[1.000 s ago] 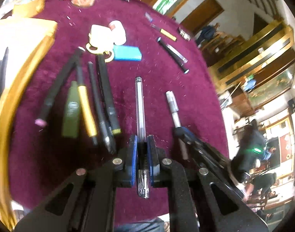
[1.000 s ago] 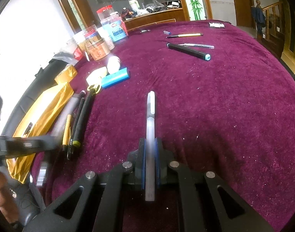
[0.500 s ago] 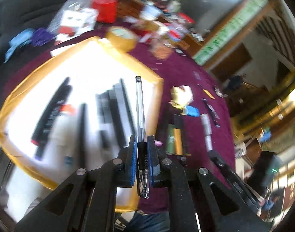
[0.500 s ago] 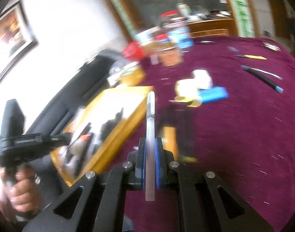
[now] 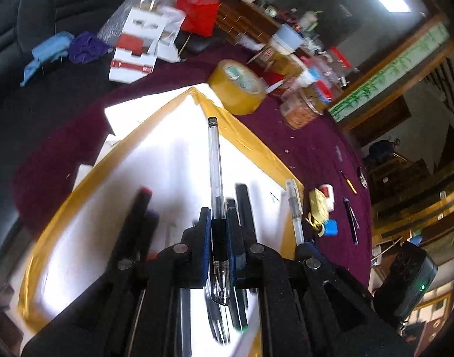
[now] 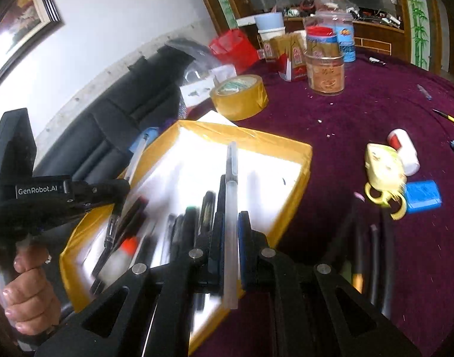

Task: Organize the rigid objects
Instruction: 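Carry both pens to the white tray and open both tools, then move both open tools back over the pile of pens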

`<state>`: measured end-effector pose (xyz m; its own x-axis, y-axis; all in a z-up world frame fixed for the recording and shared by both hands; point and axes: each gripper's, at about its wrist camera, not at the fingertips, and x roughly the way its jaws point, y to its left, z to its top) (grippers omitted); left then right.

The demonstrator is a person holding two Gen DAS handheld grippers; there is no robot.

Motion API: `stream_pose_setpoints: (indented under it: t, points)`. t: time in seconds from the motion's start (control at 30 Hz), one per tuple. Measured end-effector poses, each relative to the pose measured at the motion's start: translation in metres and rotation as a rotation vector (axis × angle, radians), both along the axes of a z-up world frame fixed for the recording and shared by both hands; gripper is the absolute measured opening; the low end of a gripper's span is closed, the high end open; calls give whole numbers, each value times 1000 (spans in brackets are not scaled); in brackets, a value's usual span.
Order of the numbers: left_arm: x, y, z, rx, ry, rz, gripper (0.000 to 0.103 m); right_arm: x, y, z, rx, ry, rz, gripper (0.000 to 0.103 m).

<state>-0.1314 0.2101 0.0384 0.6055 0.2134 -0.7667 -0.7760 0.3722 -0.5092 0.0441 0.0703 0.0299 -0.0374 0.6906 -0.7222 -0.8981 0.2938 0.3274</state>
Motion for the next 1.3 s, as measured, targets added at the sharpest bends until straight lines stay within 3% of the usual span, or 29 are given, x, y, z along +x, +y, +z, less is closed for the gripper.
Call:
stream_pose_setpoints:
  t: [0.2,0.4,0.63,0.7,0.8,1.07,1.3]
  points:
    - [17,27,-25,-33,54,28,7,4,35,-22,-84,-9,12,8]
    - [32,35,-48,-39,190,8,7,-1,48,-30,-135,-72,12,8]
    - [34,33,-47,-26,181,-22,9,-12,54,-33,-172,-143,24,10]
    - [29,34,-47,-60,138,-21,17,-12,51,-31,-162,-133,26,14]
    - [18,26,-37,-52,101,-1,31,-11,31,-18,-118,-122,-10,31]
    - [2,-63,12,87,-21,-76,36,-14,-74,7,75,16,29,31]
    - [24,-143,12,110,-16,-212,39,39,-162,-12,83,92,-147,31]
